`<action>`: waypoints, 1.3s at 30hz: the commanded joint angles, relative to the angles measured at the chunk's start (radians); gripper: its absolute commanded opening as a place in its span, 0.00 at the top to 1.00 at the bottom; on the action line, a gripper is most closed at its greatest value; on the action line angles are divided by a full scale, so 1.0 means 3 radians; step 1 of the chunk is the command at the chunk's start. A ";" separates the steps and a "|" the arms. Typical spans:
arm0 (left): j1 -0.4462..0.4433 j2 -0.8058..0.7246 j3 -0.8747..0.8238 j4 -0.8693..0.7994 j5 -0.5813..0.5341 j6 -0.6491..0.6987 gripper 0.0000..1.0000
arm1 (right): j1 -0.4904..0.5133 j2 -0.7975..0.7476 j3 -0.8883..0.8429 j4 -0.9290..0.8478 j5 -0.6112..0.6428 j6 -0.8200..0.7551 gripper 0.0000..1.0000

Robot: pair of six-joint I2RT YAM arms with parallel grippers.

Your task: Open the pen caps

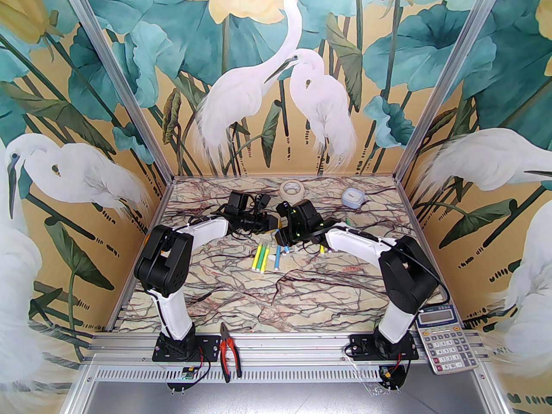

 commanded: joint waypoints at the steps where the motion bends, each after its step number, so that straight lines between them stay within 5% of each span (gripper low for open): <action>1: -0.0015 0.0013 0.0036 0.0171 0.0174 -0.0103 0.80 | 0.0018 0.0075 -0.0006 0.0139 0.0021 0.0060 0.65; 6: -0.0014 0.0023 -0.0023 0.0408 0.0267 -0.0273 0.81 | 0.0017 0.0139 0.0033 0.0135 -0.0012 0.0056 0.71; 16: 0.0062 0.0005 -0.0065 0.0542 0.0142 -0.0404 0.87 | 0.0018 0.0072 -0.0025 0.0008 0.0025 -0.0019 0.99; 39: 0.0426 -0.0051 -0.0200 0.0601 -0.0135 -0.0631 0.97 | 0.0017 -0.0193 -0.0388 -0.0136 -0.0118 -0.0272 1.00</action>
